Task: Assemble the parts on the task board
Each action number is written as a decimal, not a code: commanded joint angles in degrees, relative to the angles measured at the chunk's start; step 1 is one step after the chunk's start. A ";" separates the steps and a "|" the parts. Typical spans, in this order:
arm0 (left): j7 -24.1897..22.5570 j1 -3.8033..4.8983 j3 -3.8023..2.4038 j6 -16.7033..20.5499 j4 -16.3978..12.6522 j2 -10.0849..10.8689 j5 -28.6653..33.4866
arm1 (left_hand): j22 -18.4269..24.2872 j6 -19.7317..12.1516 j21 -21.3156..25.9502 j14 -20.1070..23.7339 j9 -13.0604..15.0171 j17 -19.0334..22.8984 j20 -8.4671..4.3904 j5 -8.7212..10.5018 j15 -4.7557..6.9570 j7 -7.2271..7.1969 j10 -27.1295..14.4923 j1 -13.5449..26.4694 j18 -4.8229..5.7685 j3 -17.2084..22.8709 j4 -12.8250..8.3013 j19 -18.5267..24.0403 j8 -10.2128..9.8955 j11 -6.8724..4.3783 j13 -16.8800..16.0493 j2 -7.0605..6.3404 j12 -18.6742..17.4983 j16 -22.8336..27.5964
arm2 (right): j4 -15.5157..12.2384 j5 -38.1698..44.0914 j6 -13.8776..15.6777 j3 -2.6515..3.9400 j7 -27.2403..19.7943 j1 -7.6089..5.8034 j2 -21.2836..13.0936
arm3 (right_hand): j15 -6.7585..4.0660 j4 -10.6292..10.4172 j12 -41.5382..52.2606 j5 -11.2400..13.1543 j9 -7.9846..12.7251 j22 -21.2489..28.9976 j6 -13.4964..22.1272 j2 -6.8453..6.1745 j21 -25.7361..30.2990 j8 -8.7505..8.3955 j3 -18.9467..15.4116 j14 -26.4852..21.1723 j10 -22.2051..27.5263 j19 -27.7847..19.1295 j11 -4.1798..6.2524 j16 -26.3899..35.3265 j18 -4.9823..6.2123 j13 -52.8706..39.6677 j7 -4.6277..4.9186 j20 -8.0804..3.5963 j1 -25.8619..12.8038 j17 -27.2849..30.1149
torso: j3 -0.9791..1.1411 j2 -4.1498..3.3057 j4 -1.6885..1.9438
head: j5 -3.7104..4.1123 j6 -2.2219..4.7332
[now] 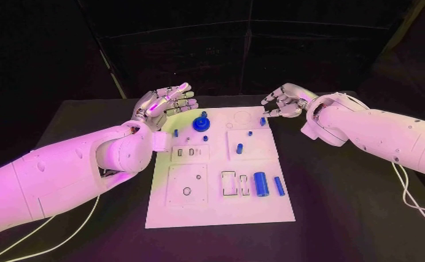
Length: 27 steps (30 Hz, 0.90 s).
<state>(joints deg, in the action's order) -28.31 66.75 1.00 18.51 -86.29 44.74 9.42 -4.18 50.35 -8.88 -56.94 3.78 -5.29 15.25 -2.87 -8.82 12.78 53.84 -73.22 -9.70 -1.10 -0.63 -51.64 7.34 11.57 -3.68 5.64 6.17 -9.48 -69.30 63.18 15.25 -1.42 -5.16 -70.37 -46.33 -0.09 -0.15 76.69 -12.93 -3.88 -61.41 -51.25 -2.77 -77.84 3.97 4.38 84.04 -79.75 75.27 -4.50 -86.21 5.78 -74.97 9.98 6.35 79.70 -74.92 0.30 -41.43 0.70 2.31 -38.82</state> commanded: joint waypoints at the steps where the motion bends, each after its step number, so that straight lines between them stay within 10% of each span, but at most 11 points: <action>1: -0.36 0.10 -0.05 -0.79 0.01 -0.10 -0.38 | 0.06 -0.27 0.19 -0.03 -0.04 0.07 0.04 0.11 -0.35 1.53 -0.14 -0.53 -0.66 0.04 -0.29 -0.33 -0.26 0.00 0.03 0.13 -0.34 0.33 | 0.70 1.47 -3.16 0.01 -1.39 -0.01 0.30 | 0.45 0.01 -0.44 0.42 0.08 0.12 0.64 -0.32 -0.20 -0.32 -0.53 4.38 0.17 0.36 -0.35 -0.31 -0.25 -1.59 0.04 0.06 0.22 -7.72 | 0.00 0.01 -0.04 | 0.02 -0.16; 27: -0.14 0.10 -0.05 -1.06 0.34 -0.33 -0.38 | 0.08 -0.28 0.23 -0.02 -0.04 0.08 0.04 0.11 -0.35 1.53 -0.15 -0.58 -0.66 0.06 -0.36 -0.33 -0.27 0.00 0.03 0.11 -0.36 0.36 | 2.67 3.39 -5.60 -0.02 0.27 0.79 1.44 | 0.54 -0.14 -0.44 1.06 -0.05 0.08 0.61 -0.20 -0.21 0.00 -1.40 4.40 0.23 0.35 -0.41 -0.38 -0.25 -1.61 0.07 0.15 -0.01 -7.89 | 0.00 0.08 0.00 | 0.14 -0.83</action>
<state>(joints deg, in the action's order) -28.24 66.77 0.99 18.29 -85.95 44.48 9.42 -4.20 50.36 -8.88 -56.94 3.78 -5.29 15.25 -2.87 -8.82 12.78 53.84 -73.22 -9.70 -1.10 -0.63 -51.64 7.34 11.57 -3.68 5.64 6.17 -9.48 -66.70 65.79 10.44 -1.47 -5.25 -69.49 -44.97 -0.10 -0.28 76.23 -12.13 -3.88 -61.24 -50.65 -2.77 -77.84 3.97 3.30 84.03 -79.52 75.27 -4.72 -86.20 5.78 -74.98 10.16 6.35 79.70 -74.91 0.26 -41.41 0.66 2.51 -39.59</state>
